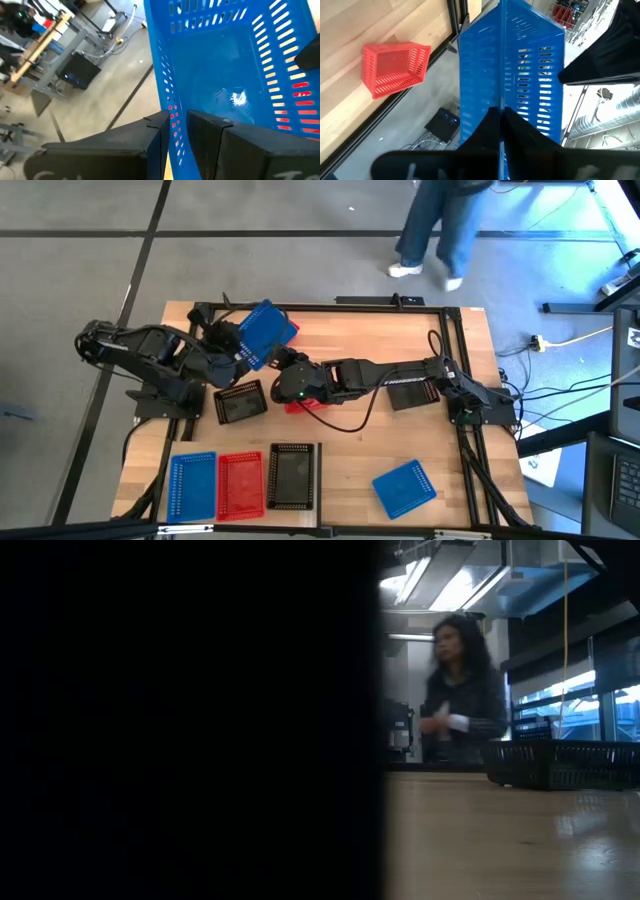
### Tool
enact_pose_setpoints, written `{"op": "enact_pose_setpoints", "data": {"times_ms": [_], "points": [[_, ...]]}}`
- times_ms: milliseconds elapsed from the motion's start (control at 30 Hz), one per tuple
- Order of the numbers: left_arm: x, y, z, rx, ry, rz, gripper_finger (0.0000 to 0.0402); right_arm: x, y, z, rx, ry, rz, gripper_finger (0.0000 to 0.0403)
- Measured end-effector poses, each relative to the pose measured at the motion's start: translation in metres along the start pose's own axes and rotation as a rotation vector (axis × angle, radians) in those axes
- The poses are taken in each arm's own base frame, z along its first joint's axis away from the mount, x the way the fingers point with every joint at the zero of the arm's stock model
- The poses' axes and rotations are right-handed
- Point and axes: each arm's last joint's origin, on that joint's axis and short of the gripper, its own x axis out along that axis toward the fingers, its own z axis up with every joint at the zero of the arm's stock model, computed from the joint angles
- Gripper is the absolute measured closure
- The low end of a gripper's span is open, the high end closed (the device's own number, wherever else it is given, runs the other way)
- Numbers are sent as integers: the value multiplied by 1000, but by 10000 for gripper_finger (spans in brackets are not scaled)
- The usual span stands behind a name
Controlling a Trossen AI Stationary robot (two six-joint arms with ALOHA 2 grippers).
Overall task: Stack baskets on shelf by color
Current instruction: Stack the left blue bin on top of the other blue bin on the shelf
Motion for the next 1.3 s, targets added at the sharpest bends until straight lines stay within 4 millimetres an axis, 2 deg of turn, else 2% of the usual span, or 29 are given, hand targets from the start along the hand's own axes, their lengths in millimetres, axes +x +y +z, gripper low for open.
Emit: {"op": "enact_pose_setpoints", "data": {"times_ms": [467, 1300], "points": [[-5, -1, 0, 14, -56, 56, 342, 0, 0, 0, 0, 0, 1, 402], [11, 6, -1, -46, 78, -11, 344, 0, -1, 0, -6, -1, -4, 402]]}}
